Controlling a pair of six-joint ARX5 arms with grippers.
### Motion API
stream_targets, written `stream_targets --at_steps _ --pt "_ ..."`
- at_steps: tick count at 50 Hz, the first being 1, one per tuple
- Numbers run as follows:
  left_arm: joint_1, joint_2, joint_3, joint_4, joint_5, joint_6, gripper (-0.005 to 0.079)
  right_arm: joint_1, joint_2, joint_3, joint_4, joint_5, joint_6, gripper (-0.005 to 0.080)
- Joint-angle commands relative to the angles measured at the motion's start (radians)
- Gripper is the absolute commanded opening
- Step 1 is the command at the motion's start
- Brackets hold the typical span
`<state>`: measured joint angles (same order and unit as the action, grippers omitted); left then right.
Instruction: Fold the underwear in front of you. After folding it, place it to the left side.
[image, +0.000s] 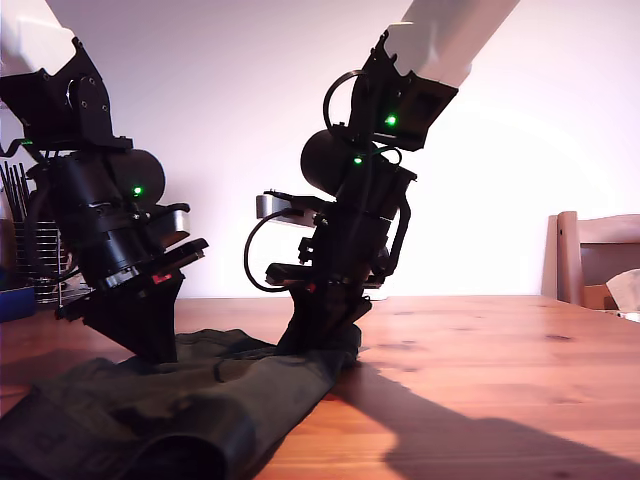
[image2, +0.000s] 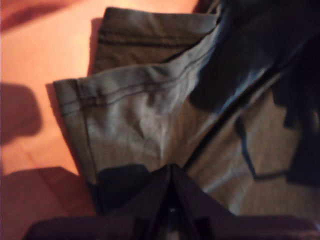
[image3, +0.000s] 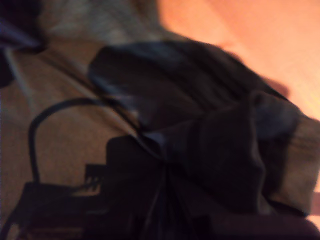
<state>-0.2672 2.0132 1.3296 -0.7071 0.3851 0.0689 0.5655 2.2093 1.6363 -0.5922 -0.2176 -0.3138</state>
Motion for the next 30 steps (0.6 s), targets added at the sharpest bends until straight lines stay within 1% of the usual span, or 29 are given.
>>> stream_targets --at_steps 1,6,15,23,30 --pt "0.002 0.070 -0.062 -0.029 0.007 -0.008 -0.0021 -0.025 0.057 -0.013 0.006 0.018 0.004 -0.0011" --pt "-0.001 0.070 -0.067 -0.028 0.053 -0.017 -0.0021 -0.032 0.057 -0.010 0.029 0.018 0.016 -0.0011" --pt "-0.004 0.070 -0.068 -0.026 0.071 -0.029 -0.0021 -0.037 0.057 -0.001 0.087 0.017 0.027 -0.0011" --pt "-0.004 0.070 -0.068 -0.010 0.074 -0.036 -0.0021 -0.036 0.057 0.030 0.108 -0.002 0.027 -0.0011" --pt "-0.003 0.068 -0.068 0.039 0.045 -0.042 -0.0021 -0.036 0.057 0.049 0.089 -0.014 0.027 -0.0011"
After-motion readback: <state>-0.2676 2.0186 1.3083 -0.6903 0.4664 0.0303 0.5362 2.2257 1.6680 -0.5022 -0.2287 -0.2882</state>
